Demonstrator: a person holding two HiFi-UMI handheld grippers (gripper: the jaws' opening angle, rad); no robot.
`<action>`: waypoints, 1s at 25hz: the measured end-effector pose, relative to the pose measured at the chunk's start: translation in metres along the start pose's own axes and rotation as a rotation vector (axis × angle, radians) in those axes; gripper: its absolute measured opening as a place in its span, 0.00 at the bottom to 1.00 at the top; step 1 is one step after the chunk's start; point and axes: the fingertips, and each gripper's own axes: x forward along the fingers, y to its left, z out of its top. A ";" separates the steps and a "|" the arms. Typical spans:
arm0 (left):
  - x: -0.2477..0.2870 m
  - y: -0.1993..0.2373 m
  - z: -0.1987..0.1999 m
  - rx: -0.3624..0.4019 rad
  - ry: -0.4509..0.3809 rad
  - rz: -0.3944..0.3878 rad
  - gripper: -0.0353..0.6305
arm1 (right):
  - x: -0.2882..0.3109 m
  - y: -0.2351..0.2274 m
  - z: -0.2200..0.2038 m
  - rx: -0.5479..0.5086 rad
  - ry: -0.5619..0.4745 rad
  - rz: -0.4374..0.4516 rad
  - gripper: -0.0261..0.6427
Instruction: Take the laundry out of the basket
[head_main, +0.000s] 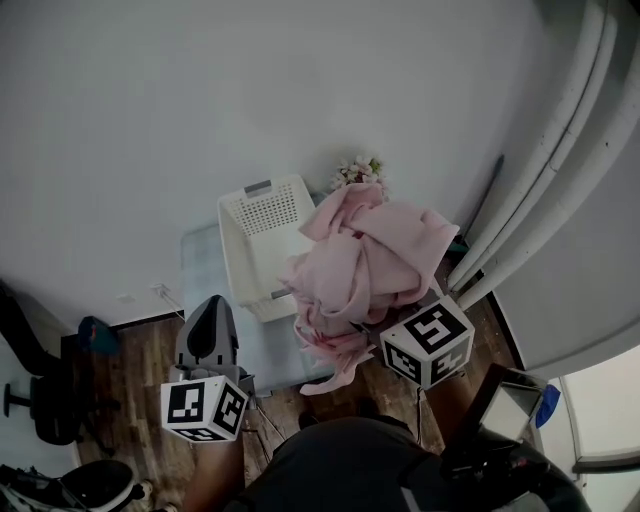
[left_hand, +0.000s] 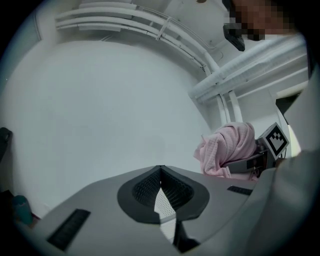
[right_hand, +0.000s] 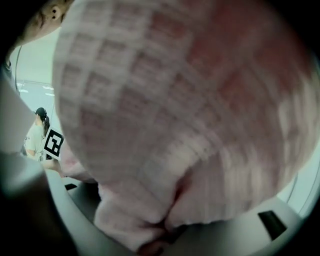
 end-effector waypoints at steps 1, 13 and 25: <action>0.001 -0.004 -0.003 -0.001 0.004 0.003 0.07 | -0.001 -0.001 -0.003 -0.003 0.002 0.006 0.50; 0.011 -0.028 -0.007 0.011 0.032 0.019 0.07 | -0.006 -0.012 -0.017 -0.007 0.015 0.032 0.50; 0.013 -0.027 -0.015 -0.010 0.037 0.019 0.07 | -0.003 -0.014 -0.022 -0.005 0.027 0.037 0.50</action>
